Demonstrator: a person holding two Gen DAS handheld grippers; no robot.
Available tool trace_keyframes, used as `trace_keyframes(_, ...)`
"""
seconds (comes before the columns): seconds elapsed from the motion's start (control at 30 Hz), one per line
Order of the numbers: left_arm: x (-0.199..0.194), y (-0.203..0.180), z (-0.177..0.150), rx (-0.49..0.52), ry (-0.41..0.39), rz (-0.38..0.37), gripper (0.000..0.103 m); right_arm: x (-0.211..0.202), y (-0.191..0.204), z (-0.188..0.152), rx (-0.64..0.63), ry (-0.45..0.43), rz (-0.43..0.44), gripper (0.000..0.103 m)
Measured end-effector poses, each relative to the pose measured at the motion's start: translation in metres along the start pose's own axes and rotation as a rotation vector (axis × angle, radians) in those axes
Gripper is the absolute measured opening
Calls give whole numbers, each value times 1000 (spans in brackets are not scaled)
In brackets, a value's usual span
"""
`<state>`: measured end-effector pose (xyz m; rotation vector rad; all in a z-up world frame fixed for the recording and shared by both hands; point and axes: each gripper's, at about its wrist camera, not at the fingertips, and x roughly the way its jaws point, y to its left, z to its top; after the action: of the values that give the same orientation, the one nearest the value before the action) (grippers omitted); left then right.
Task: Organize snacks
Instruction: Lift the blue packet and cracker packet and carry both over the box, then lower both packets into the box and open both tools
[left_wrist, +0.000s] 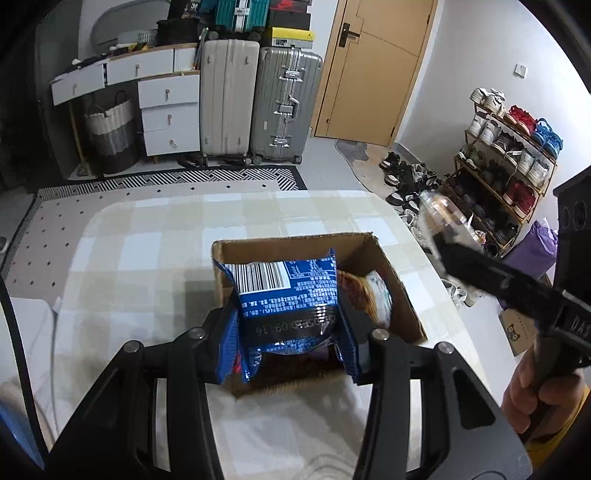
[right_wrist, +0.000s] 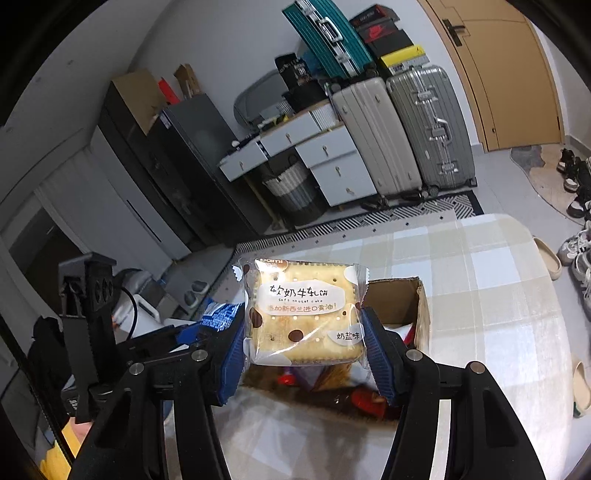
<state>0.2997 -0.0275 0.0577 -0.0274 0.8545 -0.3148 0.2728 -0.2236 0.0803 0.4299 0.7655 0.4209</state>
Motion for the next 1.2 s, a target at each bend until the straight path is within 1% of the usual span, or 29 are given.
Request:
trace_keyframes(0.07, 24, 3, 12, -17, 23, -18, 42, 16, -9, 4, 3, 14, -24, 58)
trace_keyframes(0.1, 36, 5, 18, -44, 36, -44, 42, 24, -13, 5, 8, 23, -34, 58)
trace_keyframes(0.13, 47, 6, 23, -55, 53, -52, 42, 34, -20, 7, 19, 41, -44, 58)
trace_keyframes(0.2, 64, 4, 27, -33, 72, -26, 42, 45, -28, 6, 36, 52, -52, 58)
trace_keyframes(0.27, 78, 2, 25, -12, 79, -20, 42, 57, -36, 6, 45, 74, -55, 58)
trace_keyframes(0.33, 95, 4, 23, -22, 111, -19, 42, 67, -41, 4, 38, 97, -63, 58)
trace_keyframes(0.43, 112, 6, 16, -26, 122, -14, 42, 78, -42, 1, -1, 114, -38, 58)
trace_keyframes(0.5, 120, 7, 12, -16, 127, -9, 42, 86, -43, 0, -1, 137, -45, 58)
trace_keyframes(0.53, 123, 9, 8, -14, 131, -6, 42, 92, -45, -1, 16, 157, -29, 58)
trace_keyframes(0.7, 137, 13, -2, -9, 158, -1, 43, 102, -52, -10, 43, 186, -58, 58)
trace_keyframes(0.73, 136, 15, -4, -7, 162, -1, 43, 103, -52, -10, 44, 191, -53, 58)
trace_keyframes(0.9, 149, 14, -8, 14, 188, 26, 43, 108, -44, -11, -4, 220, -93, 58)
trace_keyframes(1.03, 154, 13, -6, 14, 197, 25, 43, 107, -44, -11, 0, 224, -105, 58)
trace_keyframes(1.2, 148, 13, -4, 27, 192, 26, 43, 106, -41, -10, -5, 221, -110, 59)
